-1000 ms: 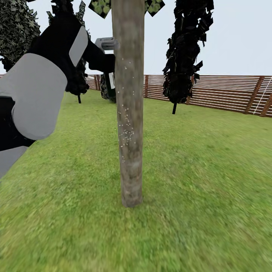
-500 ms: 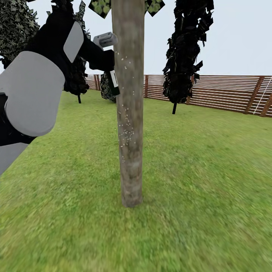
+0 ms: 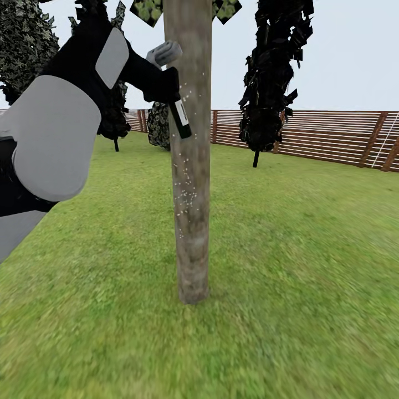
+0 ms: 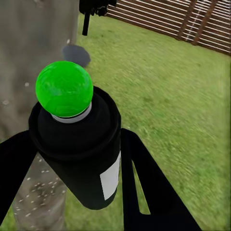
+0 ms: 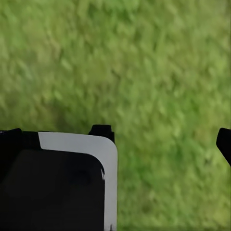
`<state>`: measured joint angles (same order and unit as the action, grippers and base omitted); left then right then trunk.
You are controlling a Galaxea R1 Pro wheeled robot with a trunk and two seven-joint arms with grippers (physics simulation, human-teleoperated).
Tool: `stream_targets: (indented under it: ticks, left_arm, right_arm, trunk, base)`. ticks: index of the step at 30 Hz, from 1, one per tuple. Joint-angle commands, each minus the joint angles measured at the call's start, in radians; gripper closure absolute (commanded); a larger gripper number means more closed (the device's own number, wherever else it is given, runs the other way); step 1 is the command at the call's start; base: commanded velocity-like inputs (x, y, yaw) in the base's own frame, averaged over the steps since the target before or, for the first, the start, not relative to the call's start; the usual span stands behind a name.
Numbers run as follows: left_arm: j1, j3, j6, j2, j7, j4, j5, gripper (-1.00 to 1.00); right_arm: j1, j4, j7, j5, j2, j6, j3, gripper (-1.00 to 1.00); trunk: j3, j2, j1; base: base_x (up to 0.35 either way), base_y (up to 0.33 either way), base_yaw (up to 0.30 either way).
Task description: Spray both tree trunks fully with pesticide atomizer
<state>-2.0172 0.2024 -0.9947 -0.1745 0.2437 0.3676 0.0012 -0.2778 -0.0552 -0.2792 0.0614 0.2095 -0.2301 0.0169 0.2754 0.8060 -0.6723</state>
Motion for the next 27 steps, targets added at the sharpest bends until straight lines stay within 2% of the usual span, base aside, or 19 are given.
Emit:
stream_targets:
  ticks: [1,3,5,7,8,10,11,14,23,27]
  left_arm:
    - [0.000,-0.001,0.000,0.000,-0.002,0.000,0.001,1.00]
    - [0.000,-0.007,0.001,0.000,-0.003,-0.001,0.003,1.00]
    - [0.000,-0.037,0.002,0.000,-0.004,-0.001,0.003,1.00]
    - [0.000,-0.104,0.002,0.000,-0.005,-0.001,0.003,1.00]
    - [0.000,-0.122,0.002,0.000,-0.005,-0.002,0.003,1.00]
    - [0.000,-0.194,0.001,0.000,-0.005,-0.011,0.003,1.00]
    - [0.000,-0.209,0.001,0.000,-0.005,-0.024,0.003,1.00]
    - [0.000,-0.226,0.002,0.000,-0.004,-0.065,0.004,1.00]
    - [0.000,-0.225,0.011,0.000,-0.008,-0.149,0.005,1.00]
    - [0.000,-0.224,0.083,0.000,-0.009,-0.229,0.005,1.00]
  right_arm:
    - [0.000,0.000,0.000,0.000,0.000,0.000,0.000,-1.00]
    - [0.000,0.000,0.000,0.000,0.000,0.000,0.000,-1.00]
    - [0.000,0.000,0.000,0.000,0.001,0.000,0.000,-1.00]
    - [0.000,0.000,0.000,0.000,0.001,0.000,0.000,-1.00]
    - [0.000,0.000,0.000,0.000,0.001,0.000,0.000,-1.00]
    - [0.000,0.000,0.000,0.000,0.001,0.000,0.000,-1.00]
    - [0.000,0.000,0.000,0.000,0.001,0.000,0.000,-1.00]
    - [0.000,0.000,0.000,0.000,0.001,0.000,0.000,-1.00]
    - [0.000,0.000,0.000,0.000,0.001,0.000,0.000,-1.00]
    - [0.000,0.000,0.000,0.000,0.001,0.000,0.000,-1.00]
  trunk:
    - [0.000,0.000,0.000]
    - [0.000,0.000,0.000]
    - [0.000,0.000,0.000]
    - [0.000,0.000,0.000]
    - [0.000,0.000,0.000]
    - [0.000,0.000,0.000]
    - [0.000,0.000,0.000]
    - [0.000,0.000,0.000]
    - [0.000,0.000,0.000]
    - [0.000,0.000,0.000]
  base:
    - [0.000,0.000,0.000]
    - [0.000,0.000,0.000]
    - [0.000,0.000,0.000]
    - [0.000,0.000,0.000]
    - [0.000,0.000,0.000]
    - [0.000,0.000,0.000]
    - [0.000,0.000,0.000]
    - [0.000,0.000,0.000]
    - [0.000,0.000,0.000]
    - [0.000,0.000,0.000]
